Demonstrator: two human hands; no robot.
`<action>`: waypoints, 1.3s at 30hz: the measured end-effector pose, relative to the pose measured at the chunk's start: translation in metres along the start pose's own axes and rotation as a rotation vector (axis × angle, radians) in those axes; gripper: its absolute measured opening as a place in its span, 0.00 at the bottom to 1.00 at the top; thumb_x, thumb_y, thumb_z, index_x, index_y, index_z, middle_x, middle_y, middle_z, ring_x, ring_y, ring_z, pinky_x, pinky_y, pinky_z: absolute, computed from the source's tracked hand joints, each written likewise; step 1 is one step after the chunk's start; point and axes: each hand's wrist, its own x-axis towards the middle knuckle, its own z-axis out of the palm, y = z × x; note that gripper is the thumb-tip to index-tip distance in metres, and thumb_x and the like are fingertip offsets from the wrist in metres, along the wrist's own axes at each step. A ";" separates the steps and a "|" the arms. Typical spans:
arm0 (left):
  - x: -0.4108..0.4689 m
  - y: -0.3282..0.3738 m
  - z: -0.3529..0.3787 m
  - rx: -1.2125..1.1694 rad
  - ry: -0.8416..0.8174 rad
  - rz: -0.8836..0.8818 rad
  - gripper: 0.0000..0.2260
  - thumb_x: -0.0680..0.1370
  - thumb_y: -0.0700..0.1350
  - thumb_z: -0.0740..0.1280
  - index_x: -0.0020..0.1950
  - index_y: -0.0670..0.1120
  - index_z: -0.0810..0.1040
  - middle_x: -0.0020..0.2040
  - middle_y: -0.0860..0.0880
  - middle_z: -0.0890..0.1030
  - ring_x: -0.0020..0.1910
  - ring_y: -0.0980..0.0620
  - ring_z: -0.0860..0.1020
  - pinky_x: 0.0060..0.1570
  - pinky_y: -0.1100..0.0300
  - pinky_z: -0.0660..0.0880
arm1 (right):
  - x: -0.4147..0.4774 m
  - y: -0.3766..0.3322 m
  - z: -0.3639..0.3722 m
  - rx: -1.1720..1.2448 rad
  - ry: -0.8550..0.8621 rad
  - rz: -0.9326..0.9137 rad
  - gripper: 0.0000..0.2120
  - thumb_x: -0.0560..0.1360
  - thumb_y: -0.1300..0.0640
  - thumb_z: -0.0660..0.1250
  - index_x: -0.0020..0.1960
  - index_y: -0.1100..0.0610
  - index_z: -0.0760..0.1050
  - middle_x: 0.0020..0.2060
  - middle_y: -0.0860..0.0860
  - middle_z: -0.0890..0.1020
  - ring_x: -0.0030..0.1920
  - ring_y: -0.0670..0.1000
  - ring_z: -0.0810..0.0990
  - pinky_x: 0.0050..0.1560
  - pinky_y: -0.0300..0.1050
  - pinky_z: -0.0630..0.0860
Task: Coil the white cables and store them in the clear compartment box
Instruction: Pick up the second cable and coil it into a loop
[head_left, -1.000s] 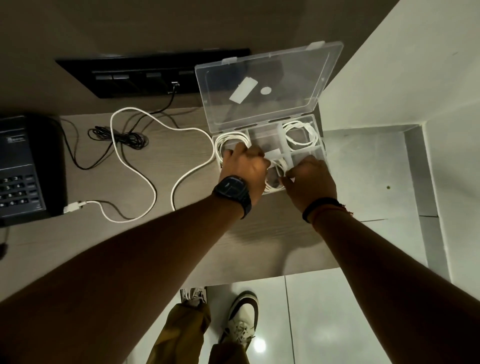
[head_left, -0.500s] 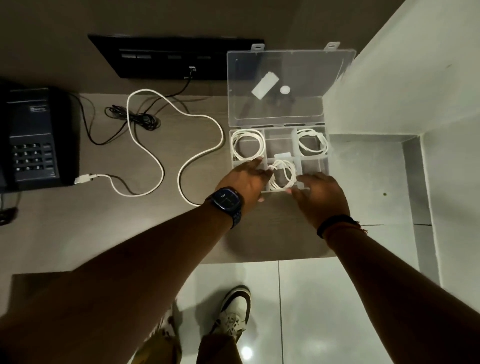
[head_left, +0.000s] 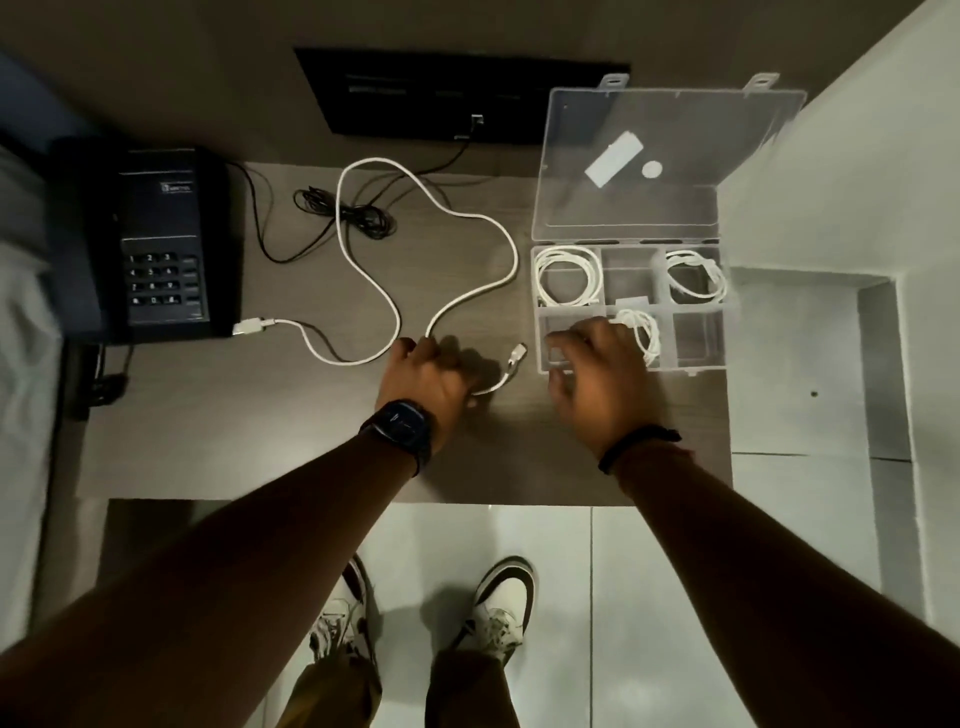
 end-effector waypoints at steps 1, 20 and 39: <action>-0.001 -0.001 0.000 0.011 0.011 0.054 0.12 0.75 0.48 0.66 0.58 0.51 0.77 0.56 0.46 0.81 0.58 0.40 0.73 0.58 0.47 0.64 | 0.002 -0.007 0.003 -0.002 -0.045 -0.026 0.18 0.65 0.64 0.69 0.55 0.61 0.78 0.51 0.63 0.78 0.52 0.65 0.75 0.53 0.57 0.74; -0.081 -0.079 -0.346 -0.484 0.379 0.084 0.17 0.78 0.60 0.52 0.37 0.53 0.70 0.36 0.52 0.74 0.38 0.47 0.76 0.40 0.55 0.71 | 0.041 -0.193 -0.304 0.203 0.031 -0.128 0.09 0.72 0.67 0.58 0.35 0.56 0.68 0.31 0.56 0.74 0.35 0.57 0.73 0.39 0.50 0.70; -0.262 0.045 -0.874 -0.803 1.103 0.395 0.27 0.78 0.57 0.59 0.22 0.49 0.58 0.20 0.55 0.58 0.22 0.56 0.55 0.24 0.66 0.55 | -0.116 -0.480 -0.813 1.879 0.494 -0.949 0.02 0.78 0.61 0.57 0.50 0.57 0.67 0.30 0.49 0.70 0.25 0.46 0.63 0.26 0.38 0.64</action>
